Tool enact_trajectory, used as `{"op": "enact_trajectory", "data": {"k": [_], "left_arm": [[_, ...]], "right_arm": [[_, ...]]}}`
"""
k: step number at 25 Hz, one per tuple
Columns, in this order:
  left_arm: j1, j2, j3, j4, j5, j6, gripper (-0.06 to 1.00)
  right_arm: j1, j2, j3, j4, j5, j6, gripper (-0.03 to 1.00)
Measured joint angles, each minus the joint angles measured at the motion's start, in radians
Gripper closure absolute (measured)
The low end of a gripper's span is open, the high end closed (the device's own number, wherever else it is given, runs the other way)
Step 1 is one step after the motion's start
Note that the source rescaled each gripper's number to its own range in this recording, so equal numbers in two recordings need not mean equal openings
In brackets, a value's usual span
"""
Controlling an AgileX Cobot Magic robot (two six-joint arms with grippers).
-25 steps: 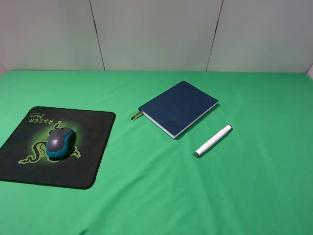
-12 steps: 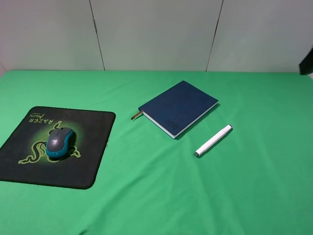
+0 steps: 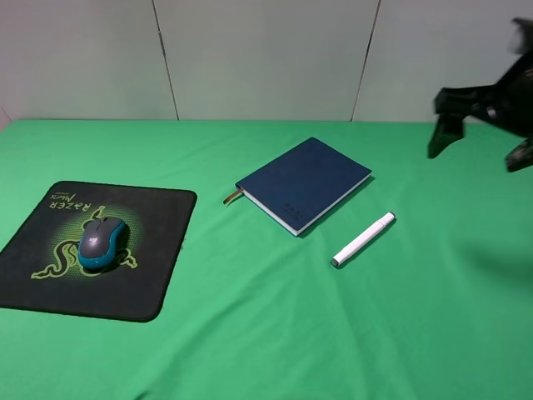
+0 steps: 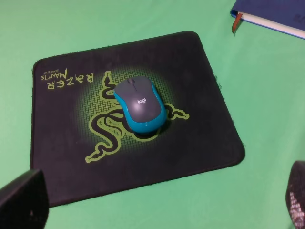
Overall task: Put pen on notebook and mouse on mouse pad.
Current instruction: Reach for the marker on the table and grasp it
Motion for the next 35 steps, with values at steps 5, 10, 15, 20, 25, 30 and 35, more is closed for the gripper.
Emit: {"op": "enact_trajectory", "data": {"k": [5,10,15,20,25,30,35], "left_arm": [[0.000,0.000,0.000,0.000,0.000,0.000,-0.06],[0.000,0.000,0.000,0.000,0.000,0.000,-0.06],[0.000,0.000,0.000,0.000,0.000,0.000,-0.06],[0.000,0.000,0.000,0.000,0.000,0.000,-0.06],[0.000,0.000,0.000,0.000,0.000,0.000,-0.06],[0.000,0.000,0.000,0.000,0.000,0.000,-0.06],[0.000,0.000,0.000,0.000,0.000,0.000,-0.06]], "right_arm": [[0.080,0.090,0.000,-0.009,-0.031,0.168,-0.03],[0.127,0.179,-0.002,-0.022,-0.058,0.301,-0.03],[0.134,0.280,-0.002,0.002,-0.089,0.365,-0.03],[0.134,0.370,-0.002,0.048,-0.140,0.371,-0.03],[0.134,0.431,-0.003,0.056,-0.185,0.371,-0.03],[0.134,0.501,-0.003,0.059,-0.216,0.372,-0.03],[0.134,0.526,-0.003,0.059,-0.223,0.375,-0.03]]}}
